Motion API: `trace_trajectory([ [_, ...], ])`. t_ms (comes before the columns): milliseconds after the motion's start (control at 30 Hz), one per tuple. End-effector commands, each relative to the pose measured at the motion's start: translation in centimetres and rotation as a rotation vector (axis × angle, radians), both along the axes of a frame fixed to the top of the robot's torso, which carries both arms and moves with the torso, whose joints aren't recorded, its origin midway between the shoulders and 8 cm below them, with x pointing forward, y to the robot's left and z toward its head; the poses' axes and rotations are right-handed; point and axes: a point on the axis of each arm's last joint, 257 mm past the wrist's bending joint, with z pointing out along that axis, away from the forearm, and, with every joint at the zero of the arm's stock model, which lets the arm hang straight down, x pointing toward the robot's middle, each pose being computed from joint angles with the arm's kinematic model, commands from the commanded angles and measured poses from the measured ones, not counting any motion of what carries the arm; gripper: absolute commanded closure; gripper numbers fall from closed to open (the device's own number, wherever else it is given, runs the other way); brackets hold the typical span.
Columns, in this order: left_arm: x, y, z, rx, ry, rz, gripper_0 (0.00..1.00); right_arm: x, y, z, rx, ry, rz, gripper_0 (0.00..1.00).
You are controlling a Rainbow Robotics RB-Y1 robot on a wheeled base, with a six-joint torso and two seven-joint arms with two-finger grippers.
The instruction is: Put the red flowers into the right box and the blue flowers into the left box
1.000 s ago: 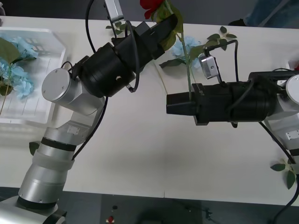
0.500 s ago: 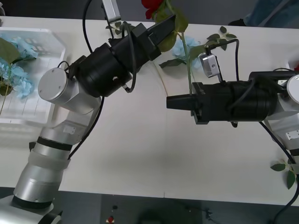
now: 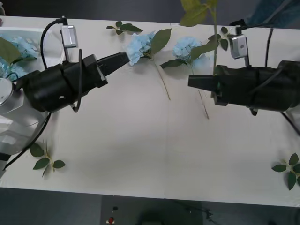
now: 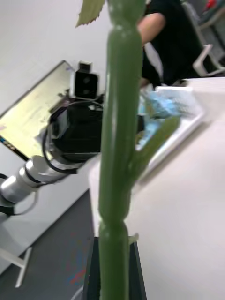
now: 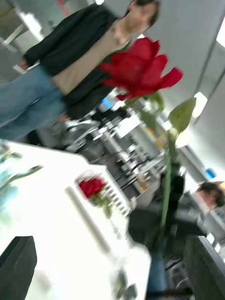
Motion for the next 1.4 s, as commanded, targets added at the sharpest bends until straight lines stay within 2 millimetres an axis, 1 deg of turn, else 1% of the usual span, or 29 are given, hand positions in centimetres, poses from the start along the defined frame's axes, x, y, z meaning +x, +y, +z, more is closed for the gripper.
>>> trace_trajectory([
  [33,2.6,3.0,-2.5,0.097,0.006,0.065,0.09,2.5,-7.1,0.5,-0.163,0.064,-0.153,1.00],
  [67,3.1,3.4,-3.0,0.113,0.012,0.075,0.09,2.8,-8.1,0.4,-0.186,0.074,-0.179,1.00],
  [133,5.3,4.4,-4.6,0.180,0.031,0.099,0.09,4.0,-12.7,0.4,-0.278,0.102,-0.282,1.00],
  [167,6.0,4.6,-5.2,0.199,0.039,0.106,0.09,4.3,-14.0,0.5,-0.299,0.114,-0.313,1.00],
  [200,7.6,5.1,-6.2,0.251,0.049,0.124,0.09,4.8,-16.9,0.3,-0.334,0.149,-0.374,1.00],
  [267,9.5,5.6,-7.1,0.310,0.055,0.145,0.09,5.3,-20.5,0.3,-0.362,0.191,-0.449,1.00],
  [300,10.6,5.7,-7.8,0.351,0.063,0.153,0.09,5.7,-23.0,0.2,-0.379,0.222,-0.501,1.00],
  [333,11.2,5.8,-8.1,0.369,0.067,0.158,0.09,5.8,-24.4,0.2,-0.386,0.237,-0.529,1.00],
  [400,13.0,5.8,-8.8,0.413,0.098,0.182,0.09,6.2,-29.5,0.0,-0.402,0.285,-0.633,1.00],
  [467,13.7,5.2,-9.4,0.408,0.161,0.188,0.09,6.3,-33.0,-0.4,-0.414,0.318,-0.702,1.00],
  [500,14.1,4.5,-9.7,0.392,0.218,0.193,0.09,6.3,-36.1,-0.6,-0.430,0.338,-0.765,1.00],
  [533,14.2,4.2,-9.8,0.386,0.236,0.196,0.09,6.3,-37.3,-0.7,-0.437,0.346,-0.792,1.00],
  [567,14.5,3.8,-9.9,0.379,0.257,0.205,0.09,6.2,-39.3,-0.9,-0.458,0.355,-0.833,1.00],
  [633,14.9,2.6,-10.1,0.346,0.326,0.220,0.09,6.0,-44.1,-1.6,-0.515,0.369,-0.937,1.00],
  [767,15.0,0.6,-10.1,0.285,0.435,0.238,0.09,5.5,-51.3,-2.8,-0.604,0.361,-1.109,1.00],
  [833,15.0,-0.2,-10.4,0.276,0.460,0.245,0.09,5.3,-53.2,-3.3,-0.638,0.354,-1.155,1.00],
  [900,14.7,-1.5,-10.7,0.271,0.484,0.249,0.09,4.7,-56.0,-3.9,-0.708,0.327,-1.223,1.00],
  [967,14.2,-2.5,-11.2,0.269,0.501,0.250,0.09,4.3,-57.7,-4.4,-0.771,0.303,-1.259,1.00],
  [1000,14.0,-2.7,-11.3,0.268,0.508,0.249,0.09,4.1,-58.2,-4.4,-0.790,0.297,-1.268,1.00],
  [1100,13.1,-3.3,-10.8,0.259,0.526,0.247,0.09,3.0,-60.2,-5.4,-0.875,0.287,-1.298,1.00],
  [1267,11.4,-3.7,-10.0,0.255,0.587,0.260,0.09,1.5,-61.6,-7.0,-0.955,0.301,-1.300,1.00],
  [1367,10.2,-4.1,-9.7,0.249,0.661,0.284,0.09,0.9,-61.7,-7.6,-0.965,0.316,-1.296,1.00],
  [1400,10.0,-4.1,-9.7,0.248,0.674,0.292,0.09,0.9,-61.7,-7.7,-0.967,0.315,-1.294,1.00],
])
